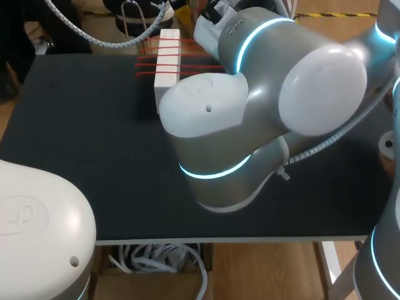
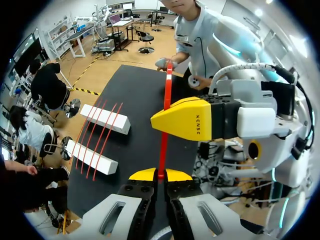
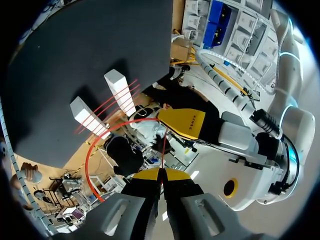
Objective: Grab the tape and strap the tape.
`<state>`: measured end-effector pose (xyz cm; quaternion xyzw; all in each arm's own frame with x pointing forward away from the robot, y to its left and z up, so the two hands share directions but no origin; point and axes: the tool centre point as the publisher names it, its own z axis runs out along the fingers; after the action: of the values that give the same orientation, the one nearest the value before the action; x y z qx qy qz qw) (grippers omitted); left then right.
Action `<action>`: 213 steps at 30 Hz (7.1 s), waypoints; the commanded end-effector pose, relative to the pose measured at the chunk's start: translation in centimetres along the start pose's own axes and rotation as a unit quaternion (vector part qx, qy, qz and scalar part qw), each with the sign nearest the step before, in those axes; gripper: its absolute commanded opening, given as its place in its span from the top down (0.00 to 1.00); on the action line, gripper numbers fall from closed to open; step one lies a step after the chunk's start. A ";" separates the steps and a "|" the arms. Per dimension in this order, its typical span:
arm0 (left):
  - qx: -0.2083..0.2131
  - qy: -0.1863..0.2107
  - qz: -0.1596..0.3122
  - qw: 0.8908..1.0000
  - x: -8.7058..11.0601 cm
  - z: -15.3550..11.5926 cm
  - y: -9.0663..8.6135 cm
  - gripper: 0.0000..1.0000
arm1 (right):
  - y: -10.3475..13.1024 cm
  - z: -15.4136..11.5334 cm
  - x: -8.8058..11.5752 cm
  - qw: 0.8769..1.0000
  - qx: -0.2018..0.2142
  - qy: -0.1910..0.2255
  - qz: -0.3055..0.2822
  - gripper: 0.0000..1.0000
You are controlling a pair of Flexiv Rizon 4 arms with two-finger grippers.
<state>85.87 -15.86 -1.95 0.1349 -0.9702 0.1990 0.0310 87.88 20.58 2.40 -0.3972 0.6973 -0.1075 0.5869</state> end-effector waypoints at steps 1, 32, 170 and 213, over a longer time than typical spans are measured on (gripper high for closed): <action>-0.001 0.000 0.000 1.000 0.0 0.0 0.0 1.00 | 0.6 -0.2 -0.1 1.000 0.003 0.003 -0.004 1.00; -0.001 0.000 0.000 1.000 0.0 0.0 0.0 1.00 | 2.7 0.2 -0.9 1.000 -0.003 0.023 -0.018 1.00; -0.109 0.085 -0.258 0.956 5.4 0.3 28.9 1.00 | -6.9 -2.1 -0.3 0.998 -0.055 0.015 0.010 0.00; -0.134 0.080 -0.235 0.959 0.8 -4.8 38.2 0.00 | -6.9 -2.1 -0.3 0.998 -0.055 0.015 0.010 0.00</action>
<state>74.70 19.58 -11.79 0.3380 -0.9230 0.0639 0.1728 89.07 15.71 7.39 -0.4180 0.7150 -0.0692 0.5561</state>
